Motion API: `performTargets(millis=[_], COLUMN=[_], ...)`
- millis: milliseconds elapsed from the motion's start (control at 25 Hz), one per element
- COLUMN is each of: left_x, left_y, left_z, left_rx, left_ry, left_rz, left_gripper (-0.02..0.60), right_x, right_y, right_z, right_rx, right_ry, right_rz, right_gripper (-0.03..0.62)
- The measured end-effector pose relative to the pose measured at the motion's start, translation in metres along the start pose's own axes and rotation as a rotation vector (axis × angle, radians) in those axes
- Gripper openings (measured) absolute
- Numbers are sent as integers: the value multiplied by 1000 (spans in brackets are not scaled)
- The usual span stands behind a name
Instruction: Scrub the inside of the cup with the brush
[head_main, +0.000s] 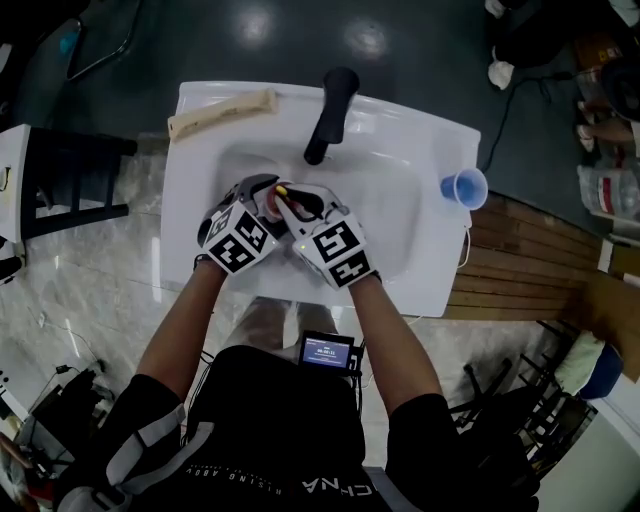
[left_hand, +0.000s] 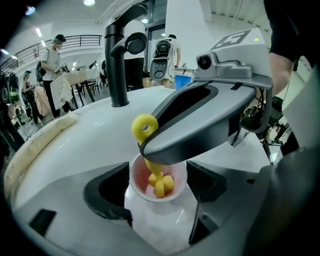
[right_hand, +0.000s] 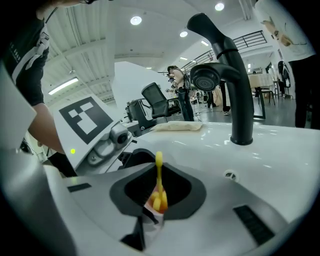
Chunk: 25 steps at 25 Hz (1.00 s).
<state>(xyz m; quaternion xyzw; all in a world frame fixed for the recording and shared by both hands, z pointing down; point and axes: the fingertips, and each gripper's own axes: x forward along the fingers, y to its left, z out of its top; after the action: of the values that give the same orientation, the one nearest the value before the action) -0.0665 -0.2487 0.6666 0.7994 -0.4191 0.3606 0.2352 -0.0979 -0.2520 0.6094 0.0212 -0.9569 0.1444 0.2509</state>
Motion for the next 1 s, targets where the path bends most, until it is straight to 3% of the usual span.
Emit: performTargets(millis=[480, 1000], left_x=[1, 1], left_y=[-1, 0], left_z=[-2, -3], left_rx=[-7, -30], left_ry=[8, 14], left_rz=[3, 2], left_gripper=[350, 350], right_x=[4, -14], right_y=[-7, -13], right_z=[24, 11], right_rx=[-8, -59], right_ry=[-57, 25], right_rz=[-38, -49], right_gripper=[40, 40])
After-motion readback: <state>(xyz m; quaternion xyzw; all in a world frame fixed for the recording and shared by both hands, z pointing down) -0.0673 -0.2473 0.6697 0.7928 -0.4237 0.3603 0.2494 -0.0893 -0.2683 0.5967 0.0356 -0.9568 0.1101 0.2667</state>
